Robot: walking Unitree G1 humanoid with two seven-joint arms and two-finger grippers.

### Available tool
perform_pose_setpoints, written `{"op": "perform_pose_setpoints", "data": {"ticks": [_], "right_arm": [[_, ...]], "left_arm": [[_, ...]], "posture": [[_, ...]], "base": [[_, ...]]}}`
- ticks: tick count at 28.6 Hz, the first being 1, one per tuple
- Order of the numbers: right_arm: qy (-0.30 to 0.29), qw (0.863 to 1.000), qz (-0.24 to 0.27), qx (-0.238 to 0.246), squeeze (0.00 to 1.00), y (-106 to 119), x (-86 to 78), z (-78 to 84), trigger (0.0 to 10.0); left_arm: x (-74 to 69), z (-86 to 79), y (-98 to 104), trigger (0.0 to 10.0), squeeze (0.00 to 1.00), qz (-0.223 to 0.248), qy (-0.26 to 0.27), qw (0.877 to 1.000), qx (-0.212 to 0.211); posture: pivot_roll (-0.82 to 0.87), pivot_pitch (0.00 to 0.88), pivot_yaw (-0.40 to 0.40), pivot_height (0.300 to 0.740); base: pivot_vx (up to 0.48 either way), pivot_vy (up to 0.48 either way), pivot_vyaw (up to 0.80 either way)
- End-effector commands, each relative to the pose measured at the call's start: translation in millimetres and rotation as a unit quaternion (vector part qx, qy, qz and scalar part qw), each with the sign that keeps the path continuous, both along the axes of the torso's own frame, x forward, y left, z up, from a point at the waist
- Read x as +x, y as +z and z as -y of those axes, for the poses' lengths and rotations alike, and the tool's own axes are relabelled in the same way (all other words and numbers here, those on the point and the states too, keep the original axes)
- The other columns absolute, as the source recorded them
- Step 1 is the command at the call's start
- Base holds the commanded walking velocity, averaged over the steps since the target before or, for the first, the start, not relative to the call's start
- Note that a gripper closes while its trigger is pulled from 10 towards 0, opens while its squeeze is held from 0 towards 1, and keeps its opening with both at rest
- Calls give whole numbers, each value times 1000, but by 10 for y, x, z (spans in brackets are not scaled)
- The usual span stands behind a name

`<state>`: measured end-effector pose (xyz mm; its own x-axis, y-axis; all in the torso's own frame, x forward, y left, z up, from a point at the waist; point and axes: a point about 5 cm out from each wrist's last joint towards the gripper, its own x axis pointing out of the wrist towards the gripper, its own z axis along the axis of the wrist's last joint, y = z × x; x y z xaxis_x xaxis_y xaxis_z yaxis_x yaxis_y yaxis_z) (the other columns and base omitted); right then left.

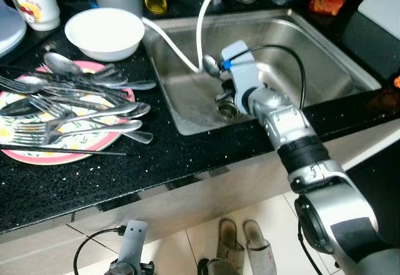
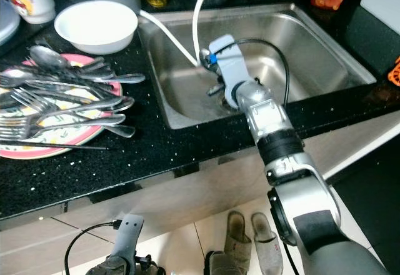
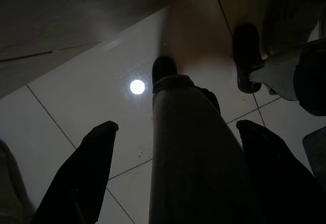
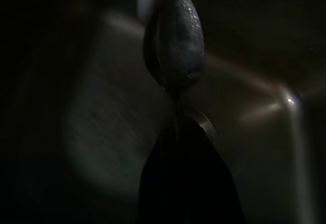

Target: Kitchen organization

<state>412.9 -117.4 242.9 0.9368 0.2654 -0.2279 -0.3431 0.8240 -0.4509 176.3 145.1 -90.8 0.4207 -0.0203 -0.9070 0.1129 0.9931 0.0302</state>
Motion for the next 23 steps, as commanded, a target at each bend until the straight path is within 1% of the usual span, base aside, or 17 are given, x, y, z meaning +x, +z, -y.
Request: {"op": "perform_pose_setpoints", "data": {"ticks": [1, 3, 4, 5, 6, 7, 9, 12, 14, 15, 16, 17, 18, 20, 21, 22, 23], "right_arm": [[-8, 999, 1, -52, 0, -2, 37, 52, 10000], [-17, 995, -15, -102, 0, -30, 71, 99, 10000], [-17, 995, -15, -102, 0, -30, 71, 99, 10000], [-33, 992, -20, -122, 0, -48, 83, 149, 10000], [-33, 992, -20, -122, 0, -48, 83, 149, 10000], [-51, 989, -19, -139, 0, -54, 94, 205, 10000], [-73, 987, -17, -141, 0, -48, 105, 264, 10000], [-73, 989, -23, -128, 0, -52, 111, 255, 10000], [-77, 990, -43, -112, 4, -113, 103, 252, 10000], [-77, 990, -43, -112, 4, -113, 103, 252, 10000], [-76, 991, -53, -100, 86, -136, 100, 242, 10000], [-74, 991, -59, -92, 776, -149, 98, 233, 10000], [-71, 993, -58, -71, 1000, -130, 103, 214, 10000], [-66, 996, -52, -39, 1000, -89, 114, 187, 10000], [-63, 997, -40, -1, 1000, 0, 130, 177, 10000], [-62, 997, -32, 20, 1000, 58, 138, 178, 10000], [-62, 997, -32, 20, 1000, 58, 138, 178, 10000]], "left_arm": [[-1062, -12, -325, 10000, 0, -192, 26, 981, 9], [-1097, -30, -331, 10000, 0, -194, 32, 980, 18], [-1097, -30, -331, 10000, 0, -194, 32, 980, 18], [-1110, -36, -333, 10000, 0, -195, 34, 980, 21], [-1110, -36, -333, 10000, 0, -195, 34, 980, 21], [-1121, -42, -334, 10000, 0, -195, 36, 980, 24], [-1137, -51, -337, 10000, 0, -195, 40, 980, 29], [-1148, -53, -338, 10000, 0, -195, 45, 979, 32], [-1142, -49, -338, 10000, 0, -191, 48, 980, 30], [-1142, -49, -338, 10000, 0, -191, 48, 980, 30], [-1138, -48, -338, 10000, 0, -190, 48, 980, 30], [-1132, -48, -337, 10000, 0, -189, 49, 980, 30], [-1126, -48, -336, 10000, 0, -188, 48, 981, 31], [-1116, -46, -335, 10000, 0, -186, 48, 981, 32], [-1091, -38, -331, 10000, 0, -182, 48, 982, 31], [-1078, -34, -329, 10000, 0, -179, 48, 982, 30], [-1078, -34, -329, 10000, 0, -179, 48, 982, 30]], "posture": [[44, 347, -125, 740], [48, 358, -126, 740], [48, 358, -126, 740], [54, 368, -130, 740], [54, 368, -130, 740], [53, 370, -131, 740], [54, 376, -130, 740], [57, 378, -129, 740], [57, 378, -128, 740], [57, 378, -128, 740], [57, 376, -129, 740], [54, 373, -129, 740], [52, 371, -128, 740], [53, 369, -129, 740], [56, 346, -129, 740], [56, 341, -130, 740], [56, 341, -130, 740]], "base": [[0, 0, 0], [0, 0, 0], [0, 0, 0], [0, 0, 0], [0, 0, 0], [0, 0, 0], [0, 0, 0], [0, 0, 0], [0, 0, 0], [0, 0, 0], [0, 0, 0], [0, 0, 0], [0, 0, 0], [0, 0, 0], [0, 0, 0], [0, 0, 0], [0, 0, 0]]}}
